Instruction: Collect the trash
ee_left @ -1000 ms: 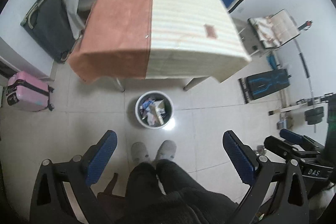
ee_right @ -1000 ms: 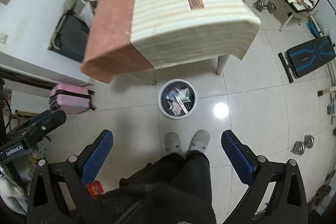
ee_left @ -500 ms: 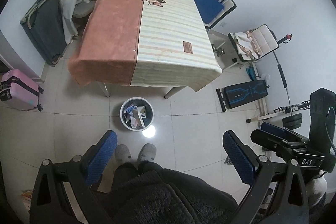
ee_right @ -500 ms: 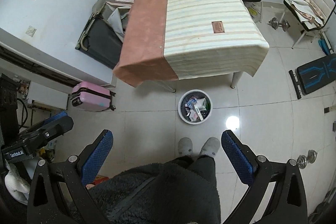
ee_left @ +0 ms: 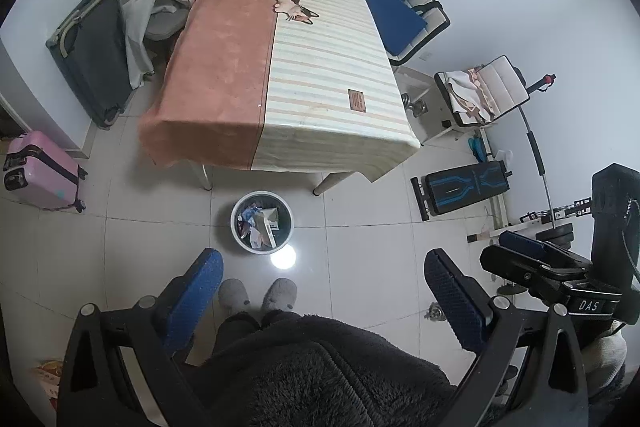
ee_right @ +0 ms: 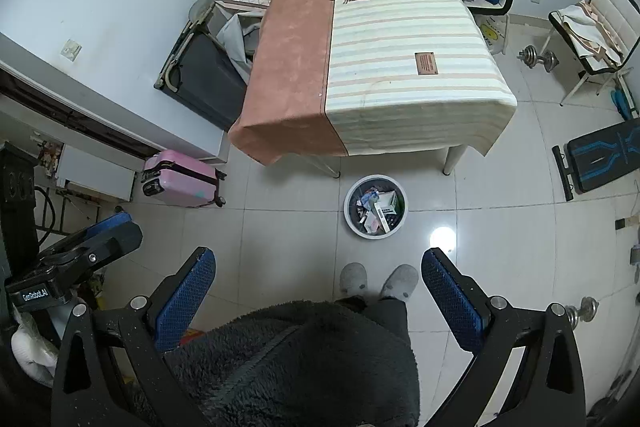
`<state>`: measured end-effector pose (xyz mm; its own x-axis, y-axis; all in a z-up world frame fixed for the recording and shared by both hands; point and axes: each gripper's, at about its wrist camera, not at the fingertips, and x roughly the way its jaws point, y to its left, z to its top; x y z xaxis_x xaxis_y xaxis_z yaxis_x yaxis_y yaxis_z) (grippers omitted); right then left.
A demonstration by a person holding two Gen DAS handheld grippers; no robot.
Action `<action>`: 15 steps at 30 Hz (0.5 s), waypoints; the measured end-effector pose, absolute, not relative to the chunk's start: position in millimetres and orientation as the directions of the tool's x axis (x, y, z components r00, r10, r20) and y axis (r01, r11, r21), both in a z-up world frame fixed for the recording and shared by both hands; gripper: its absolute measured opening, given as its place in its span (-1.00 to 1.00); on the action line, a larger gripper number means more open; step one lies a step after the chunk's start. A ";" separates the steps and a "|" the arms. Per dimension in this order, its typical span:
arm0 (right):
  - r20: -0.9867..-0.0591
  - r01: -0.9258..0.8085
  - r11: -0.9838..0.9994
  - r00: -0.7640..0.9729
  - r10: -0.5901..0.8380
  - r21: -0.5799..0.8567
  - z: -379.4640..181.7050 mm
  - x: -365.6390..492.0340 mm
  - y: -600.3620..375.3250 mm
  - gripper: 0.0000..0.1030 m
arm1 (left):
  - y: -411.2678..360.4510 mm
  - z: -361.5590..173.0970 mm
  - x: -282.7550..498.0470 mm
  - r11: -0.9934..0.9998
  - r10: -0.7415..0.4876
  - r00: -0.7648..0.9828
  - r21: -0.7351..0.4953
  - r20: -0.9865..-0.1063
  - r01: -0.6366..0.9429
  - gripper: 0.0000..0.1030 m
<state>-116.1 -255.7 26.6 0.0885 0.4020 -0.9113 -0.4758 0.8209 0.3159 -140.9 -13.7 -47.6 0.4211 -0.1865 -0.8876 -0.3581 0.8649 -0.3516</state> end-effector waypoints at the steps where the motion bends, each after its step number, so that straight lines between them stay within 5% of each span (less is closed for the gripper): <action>1: -0.911 -0.478 0.820 0.088 0.403 0.316 26.2 -115.4 -255.8 1.00 | -14.9 -47.5 -140.1 0.865 -0.188 0.423 -0.354 -0.887 -0.356 1.00; 15: -0.913 -0.478 0.821 0.091 0.398 0.311 28.8 -116.9 -254.3 1.00 | -17.6 -43.7 -142.7 0.868 -0.193 0.432 -0.358 -0.881 -0.343 1.00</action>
